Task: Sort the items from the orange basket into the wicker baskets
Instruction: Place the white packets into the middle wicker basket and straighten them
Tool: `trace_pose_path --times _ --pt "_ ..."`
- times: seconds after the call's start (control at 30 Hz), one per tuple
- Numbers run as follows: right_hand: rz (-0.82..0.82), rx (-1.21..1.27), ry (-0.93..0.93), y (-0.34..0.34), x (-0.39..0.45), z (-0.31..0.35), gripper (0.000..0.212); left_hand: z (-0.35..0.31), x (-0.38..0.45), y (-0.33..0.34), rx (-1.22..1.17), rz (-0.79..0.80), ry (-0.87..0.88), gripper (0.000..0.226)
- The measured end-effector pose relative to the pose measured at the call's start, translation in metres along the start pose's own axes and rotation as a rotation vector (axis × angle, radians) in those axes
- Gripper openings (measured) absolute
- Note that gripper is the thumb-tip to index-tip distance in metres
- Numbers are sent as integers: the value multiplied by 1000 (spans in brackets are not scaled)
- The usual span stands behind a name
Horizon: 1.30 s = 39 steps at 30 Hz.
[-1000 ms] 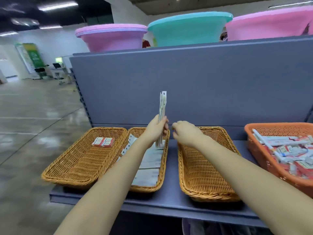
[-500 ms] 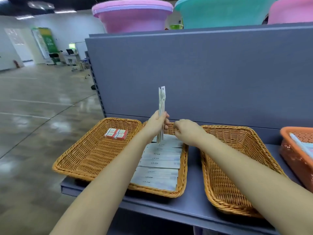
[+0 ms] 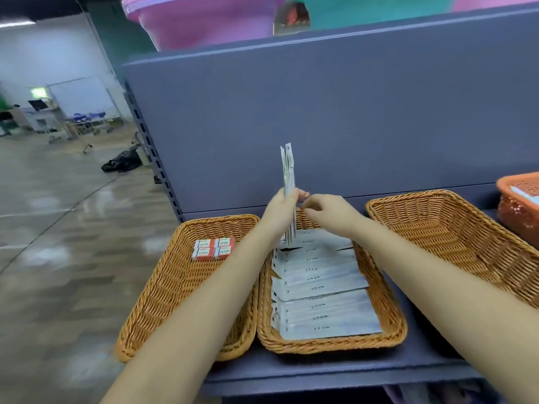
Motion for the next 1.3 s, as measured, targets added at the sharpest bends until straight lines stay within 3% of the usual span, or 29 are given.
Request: trace_pose_path --times 0.23,0.33,0.67,0.8,0.97,1.1,1.3 --pt "-24 669 211 18 -17 17 14 10 -5 -3 -80 80 7 32" --pt "-26 787 250 19 -20 18 17 13 -7 -3 -133 100 -2 31" --pt "-14 702 217 14 -13 7 21 13 -7 -9 -85 124 9 35" --pt "-39 521 225 5 -8 -1 15 11 -6 -12 -168 139 3 35" --pt "-56 444 225 -9 -7 -11 21 9 -2 -22 -165 40 8 35" --pt "21 192 139 -19 -4 -22 25 8 -1 -30 -179 -48 31 27" --pt "320 -220 -24 -11 8 -28 11 7 1 -36 -136 -75 45 28"
Point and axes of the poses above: each hand's wrist, its own x-axis towards the middle knuckle, its own y-axis out of the palm, z = x × y, the point moved 1 cm from there along x, towards the middle knuckle, and after that the axes turned 5 degrees about -z, right-handed, at the moved point
